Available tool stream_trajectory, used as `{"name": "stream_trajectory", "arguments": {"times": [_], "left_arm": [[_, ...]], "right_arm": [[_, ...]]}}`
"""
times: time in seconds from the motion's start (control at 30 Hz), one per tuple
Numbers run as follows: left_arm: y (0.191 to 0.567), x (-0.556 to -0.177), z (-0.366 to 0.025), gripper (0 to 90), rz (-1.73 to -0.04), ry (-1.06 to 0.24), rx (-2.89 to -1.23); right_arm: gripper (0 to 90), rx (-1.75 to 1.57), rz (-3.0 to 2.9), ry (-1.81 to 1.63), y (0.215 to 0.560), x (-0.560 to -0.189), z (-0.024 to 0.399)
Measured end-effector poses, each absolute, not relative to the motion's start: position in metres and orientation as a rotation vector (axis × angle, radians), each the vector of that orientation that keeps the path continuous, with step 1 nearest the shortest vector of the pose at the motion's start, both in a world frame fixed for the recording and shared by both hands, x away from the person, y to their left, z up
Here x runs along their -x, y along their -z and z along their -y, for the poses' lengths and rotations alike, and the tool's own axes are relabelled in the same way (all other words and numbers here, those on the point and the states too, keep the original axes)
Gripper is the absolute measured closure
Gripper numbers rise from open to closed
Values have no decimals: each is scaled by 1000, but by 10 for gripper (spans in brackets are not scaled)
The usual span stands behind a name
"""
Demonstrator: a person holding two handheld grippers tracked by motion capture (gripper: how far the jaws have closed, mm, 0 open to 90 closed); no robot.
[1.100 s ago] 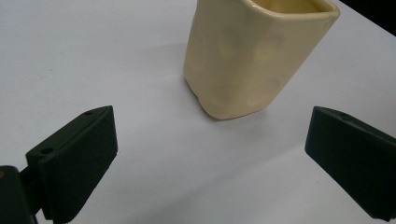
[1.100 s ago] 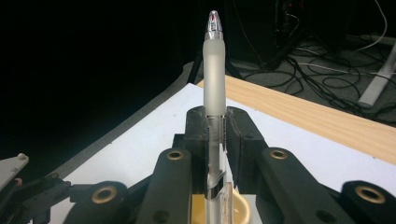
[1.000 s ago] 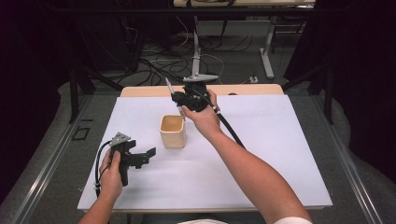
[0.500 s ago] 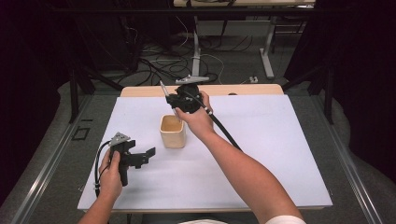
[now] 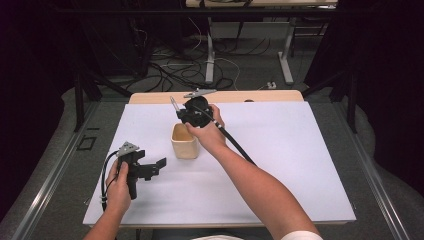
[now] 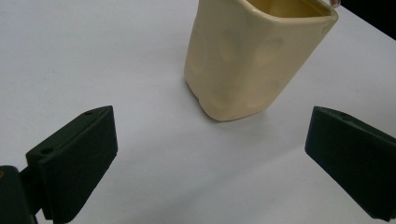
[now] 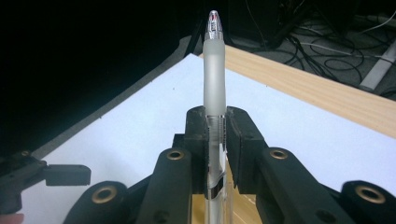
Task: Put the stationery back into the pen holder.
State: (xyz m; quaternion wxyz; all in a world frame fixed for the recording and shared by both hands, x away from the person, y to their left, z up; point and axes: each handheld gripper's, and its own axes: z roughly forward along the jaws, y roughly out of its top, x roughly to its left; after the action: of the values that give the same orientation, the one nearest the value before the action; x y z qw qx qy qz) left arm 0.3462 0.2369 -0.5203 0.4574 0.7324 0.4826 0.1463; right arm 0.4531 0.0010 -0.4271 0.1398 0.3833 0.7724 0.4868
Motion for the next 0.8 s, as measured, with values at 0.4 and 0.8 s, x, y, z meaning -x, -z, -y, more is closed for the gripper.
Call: {"name": "stream_trajectory", "arguments": {"times": [0.4, 0.8], "left_arm": [[520, -346, -237, 22, -1192, -358, -1800], [520, -346, -238, 22, -1196, -363, -1795]], "right_arm": [[793, -1110, -2240, -1403, 437, -457, -9], [793, -1083, -2272, -1354, 446, -458, -16]]}}
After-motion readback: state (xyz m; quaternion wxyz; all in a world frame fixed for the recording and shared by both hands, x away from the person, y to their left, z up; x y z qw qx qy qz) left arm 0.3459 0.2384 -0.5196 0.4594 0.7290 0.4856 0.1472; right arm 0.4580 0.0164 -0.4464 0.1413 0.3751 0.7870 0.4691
